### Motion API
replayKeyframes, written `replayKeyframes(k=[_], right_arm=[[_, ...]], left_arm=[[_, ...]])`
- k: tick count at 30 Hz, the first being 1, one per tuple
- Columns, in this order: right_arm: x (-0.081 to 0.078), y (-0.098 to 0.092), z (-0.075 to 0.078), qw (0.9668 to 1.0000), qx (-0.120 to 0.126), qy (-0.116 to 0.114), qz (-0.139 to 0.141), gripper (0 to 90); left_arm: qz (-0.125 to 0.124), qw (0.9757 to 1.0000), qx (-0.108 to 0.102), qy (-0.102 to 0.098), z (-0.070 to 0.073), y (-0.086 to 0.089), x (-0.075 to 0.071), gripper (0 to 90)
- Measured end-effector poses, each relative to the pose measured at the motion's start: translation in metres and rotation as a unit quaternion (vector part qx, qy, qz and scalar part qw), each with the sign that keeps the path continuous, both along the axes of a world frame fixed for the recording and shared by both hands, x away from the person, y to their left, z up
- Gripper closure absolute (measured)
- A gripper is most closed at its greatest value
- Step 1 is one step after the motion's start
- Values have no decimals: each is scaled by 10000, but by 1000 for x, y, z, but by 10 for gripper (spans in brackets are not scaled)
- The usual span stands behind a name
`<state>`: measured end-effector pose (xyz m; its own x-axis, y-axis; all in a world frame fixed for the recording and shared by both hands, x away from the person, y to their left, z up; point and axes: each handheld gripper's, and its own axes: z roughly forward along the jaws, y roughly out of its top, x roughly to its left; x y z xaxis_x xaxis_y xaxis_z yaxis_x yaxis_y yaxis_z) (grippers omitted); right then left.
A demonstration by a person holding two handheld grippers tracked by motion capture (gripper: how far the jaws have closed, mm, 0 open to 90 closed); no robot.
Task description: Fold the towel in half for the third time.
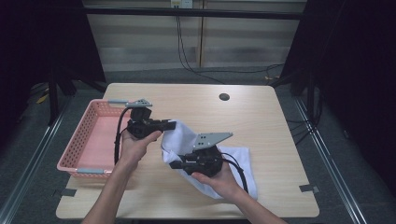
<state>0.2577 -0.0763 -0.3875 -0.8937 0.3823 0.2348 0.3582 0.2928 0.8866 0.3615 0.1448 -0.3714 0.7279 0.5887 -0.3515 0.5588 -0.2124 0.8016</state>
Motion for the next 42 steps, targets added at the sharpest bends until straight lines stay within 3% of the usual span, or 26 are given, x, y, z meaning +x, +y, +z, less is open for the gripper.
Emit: replayKeyframes(k=[2,5,7,10,11,13,16,17,22,24,28,34,35,38,40,42], right_arm=[[0,1,0,10000,4,-15,-1,794],[-3,-6,-12,9999,-72,-5,-103,793],[-4,-11,-17,9997,-154,35,-197,793],[-8,-35,-28,9989,-145,200,-409,791],[-8,-35,-28,9989,-145,200,-409,791],[-11,-55,-30,9981,39,259,-565,790],[-19,-74,-33,9971,63,212,-731,787],[-22,-80,-34,9964,68,203,-822,787],[-36,-113,-41,9937,157,251,-1083,777],[-39,-127,-48,9917,259,397,-1195,776],[-43,-148,-65,9891,275,633,-1301,769],[-53,-161,-75,9884,-35,704,-1347,735],[-57,-167,-79,9866,-154,812,-1410,680],[-62,-174,-78,9840,-544,654,-1566,564],[-63,-180,-77,9842,-462,736,-1545,487],[-64,-187,-74,9827,-456,670,-1663,404]], left_arm=[[-10,10000,8,-4,0,0,0,792],[-46,9998,209,50,-13,-14,2,791],[-94,9996,236,87,-18,-19,3,789],[-203,9996,123,151,-28,-37,7,785],[-203,9996,123,151,-28,-37,7,784],[-299,9993,69,193,-33,-55,9,782],[-430,9988,3,243,-35,-69,10,777],[-546,9982,22,242,-37,-85,10,777],[-855,9960,84,230,-43,-123,11,770],[-945,9948,143,347,-52,-136,12,768],[-999,9933,66,580,-72,-153,12,765],[-1214,9901,328,622,-88,-171,8,715],[-1231,9903,199,619,-90,-175,7,685],[-1163,9921,153,449,-84,-175,5,578],[-1135,9929,-81,349,-76,-168,5,462],[-990,9948,-141,180,-67,-159,3,447]])
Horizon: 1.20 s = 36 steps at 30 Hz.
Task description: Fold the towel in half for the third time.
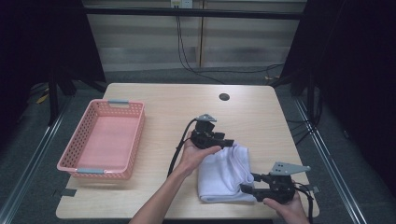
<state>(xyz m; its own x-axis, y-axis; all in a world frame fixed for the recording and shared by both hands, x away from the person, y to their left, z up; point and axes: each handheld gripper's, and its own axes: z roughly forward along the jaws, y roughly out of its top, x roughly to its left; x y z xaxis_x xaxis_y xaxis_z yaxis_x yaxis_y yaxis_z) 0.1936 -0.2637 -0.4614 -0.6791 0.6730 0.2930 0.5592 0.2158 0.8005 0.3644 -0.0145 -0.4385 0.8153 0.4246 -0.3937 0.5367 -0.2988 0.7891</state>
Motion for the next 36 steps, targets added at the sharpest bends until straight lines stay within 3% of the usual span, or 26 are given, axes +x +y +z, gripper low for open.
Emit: replayKeyframes(k=[2,4,8,9,11,12,13,14,17,19,20,21,23,24,25,28,29,32,34,35,36], right_arm=[[2,-8,4,9998,125,-67,-117,325],[7,-15,11,9995,199,-152,-215,321],[34,-18,16,9987,-5,-229,-462,321],[48,-16,13,9985,-143,-163,-494,323],[65,-11,9,9976,-352,-158,-575,337],[65,-11,9,9976,-352,-158,-575,337],[88,-4,3,9968,-590,-91,-540,350],[98,-2,1,9962,-659,-67,-563,362],[121,-1,-6,9962,-642,51,-583,388],[128,0,-9,9959,-642,108,-631,408],[137,3,-17,9966,-576,305,-510,545],[138,5,-19,9968,-531,387,-444,628],[135,8,-20,9948,-779,254,-601,783],[133,6,-18,9952,-714,204,-635,809],[131,3,-15,9951,-675,95,-722,819],[125,-4,-10,9947,-709,4,-745,821],[123,-7,-12,9946,-740,-10,-732,820],[121,-9,-24,9930,-922,148,-723,797],[121,-10,-31,9931,-897,210,-719,724],[123,-10,-31,9928,-946,185,-712,608],[123,-10,-31,9928,-946,185,-712,608]], left_arm=[[20,10000,11,-60,6,10,-2,433],[18,9999,99,-92,9,18,-7,439],[-170,9993,296,-143,6,31,-23,521],[-260,9984,481,-131,0,37,-35,532],[-458,9968,634,-144,-6,42,-49,564],[-458,9968,634,-144,-6,42,-49,571],[-602,9956,706,-145,-9,45,-58,571],[-730,9942,772,-134,-12,50,-69,569],[-938,9905,996,-142,-17,55,-87,546],[-1034,9897,983,-120,-21,56,-93,535],[-1119,9875,1102,-106,-29,56,-97,512],[-1037,9881,1134,-73,-35,55,-98,503],[-1062,9865,1242,-51,-41,53,-98,495],[-988,9868,1283,-90,-41,52,-99,495],[-1024,9874,1206,-6,-42,52,-98,492],[-1014,9872,1229,-50,-43,52,-99,488],[-1055,9855,1302,-259,-46,51,-103,488],[-1003,9867,1255,-264,-47,51,-106,468],[-1027,9869,1210,-288,-45,52,-106,449],[-1055,9865,1228,-241,-43,54,-107,430],[-1055,9865,1228,-241,-43,54,-107,415]])
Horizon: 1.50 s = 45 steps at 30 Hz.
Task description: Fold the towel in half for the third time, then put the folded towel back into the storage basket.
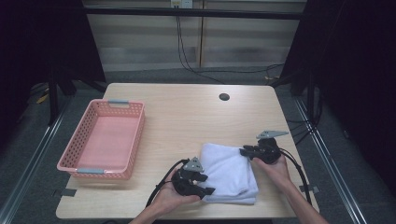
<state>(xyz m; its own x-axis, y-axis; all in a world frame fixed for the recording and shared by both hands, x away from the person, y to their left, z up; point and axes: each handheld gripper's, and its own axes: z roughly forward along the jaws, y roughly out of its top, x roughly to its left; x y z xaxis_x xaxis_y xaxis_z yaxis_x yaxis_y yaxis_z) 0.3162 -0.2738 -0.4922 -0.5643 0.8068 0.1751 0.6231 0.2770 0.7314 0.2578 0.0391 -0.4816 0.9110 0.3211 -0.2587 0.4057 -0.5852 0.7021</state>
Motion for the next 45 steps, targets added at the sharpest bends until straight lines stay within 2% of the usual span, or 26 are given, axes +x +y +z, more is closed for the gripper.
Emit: replayKeyframes(k=[1,2,4,5,7,9,10,14,15,18,20,22,23,24,25,26,27,31,32,34,36,38,40,43,44,45], right_arm=[[1,0,0,9999,-114,13,-79,531],[2,-3,1,9999,15,52,-95,420],[4,-7,-2,9995,223,205,-33,307],[4,-7,-2,9995,223,205,-33,307],[6,-8,-5,9983,481,321,51,255],[7,-6,-7,9982,472,355,50,244],[8,-4,-9,9984,433,368,70,234],[7,-3,-10,9987,353,354,106,230],[6,-2,-10,9989,273,356,128,230],[7,0,-12,9988,250,397,165,230],[8,1,-12,9989,171,371,249,240],[8,2,-12,9988,160,385,238,262],[7,2,-12,9986,153,389,311,341],[6,3,-11,9981,159,420,423,368],[5,5,-11,9979,163,443,441,485],[5,4,-11,9968,263,509,565,531],[5,4,-12,9965,321,525,569,550],[5,4,-11,9957,345,541,672,642],[5,4,-10,9957,347,538,675,656],[4,5,-10,9958,357,536,653,668],[5,4,-10,9954,397,578,649,675],[6,3,-10,9950,430,616,657,680],[7,3,-9,9949,450,622,652,683],[7,2,-8,9948,478,635,638,688],[6,2,-7,9948,507,646,608,690],[6,2,-7,9948,515,639,603,692]], left_arm=[[43,10000,-4,2,3,4,-2,415],[100,9999,-10,-7,7,10,-5,386],[233,9997,-98,18,8,18,-9,352],[266,9995,-92,114,7,23,-12,352],[563,9983,-72,129,2,33,-19,333],[496,9984,5,288,-4,37,-21,316],[551,9982,43,240,-7,37,-19,304],[575,9979,138,275,-11,31,-15,275],[525,9981,154,274,-12,29,-15,268],[367,9990,206,152,-13,21,-17,274],[323,9992,226,118,-13,17,-16,301],[375,9990,206,87,-13,15,-15,392],[390,9988,301,2,-13,14,-15,392],[326,9991,277,6,-13,14,-15,410],[318,9991,297,14,-13,14,-15,505],[295,9990,320,17,-12,14,-15,534],[242,9989,389,-24,-12,14,-15,585],[227,9991,354,83,-12,13,-14,662],[210,9993,270,153,-13,14,-11,669],[153,9991,351,182,-12,16,-9,679],[176,9992,267,227,-13,16,-9,683],[163,9992,285,222,-13,16,-9,684],[232,9989,209,351,-13,17,-8,692],[169,9990,189,364,-12,18,-6,703],[232,9988,114,410,-12,18,-6,707],[241,9990,185,324,-11,18,-6,711]])
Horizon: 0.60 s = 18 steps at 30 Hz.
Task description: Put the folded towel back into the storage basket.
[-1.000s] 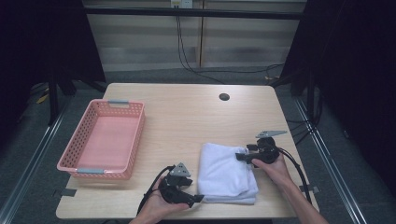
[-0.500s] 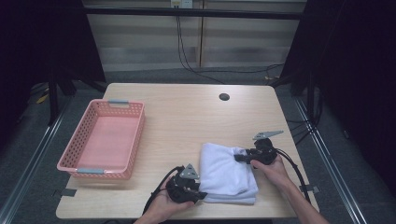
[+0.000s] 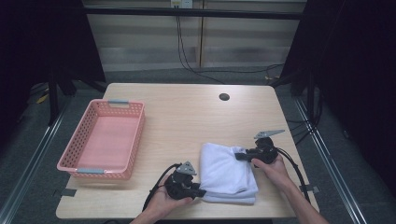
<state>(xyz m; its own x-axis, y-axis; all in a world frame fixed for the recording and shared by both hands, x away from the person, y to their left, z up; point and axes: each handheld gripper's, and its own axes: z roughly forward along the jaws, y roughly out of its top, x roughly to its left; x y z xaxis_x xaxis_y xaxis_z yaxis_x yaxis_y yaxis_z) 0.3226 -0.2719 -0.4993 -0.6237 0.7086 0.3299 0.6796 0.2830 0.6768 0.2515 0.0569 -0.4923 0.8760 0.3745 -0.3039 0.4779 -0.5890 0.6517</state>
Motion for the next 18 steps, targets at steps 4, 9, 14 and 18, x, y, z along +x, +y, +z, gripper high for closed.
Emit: replayKeyframes(k=[4,9,14,18], right_arm=[[0,0,3,10000,26,-32,-20,700],[3,-2,9,9997,229,-57,-44,704],[7,1,17,9995,297,-122,18,705],[8,1,22,9993,331,-150,38,707]], left_arm=[[-49,9999,-143,34,3,1,1,728],[-36,9996,-275,38,8,4,1,737],[58,9995,-298,-3,12,7,4,741],[124,9994,-324,-46,15,9,6,744]])
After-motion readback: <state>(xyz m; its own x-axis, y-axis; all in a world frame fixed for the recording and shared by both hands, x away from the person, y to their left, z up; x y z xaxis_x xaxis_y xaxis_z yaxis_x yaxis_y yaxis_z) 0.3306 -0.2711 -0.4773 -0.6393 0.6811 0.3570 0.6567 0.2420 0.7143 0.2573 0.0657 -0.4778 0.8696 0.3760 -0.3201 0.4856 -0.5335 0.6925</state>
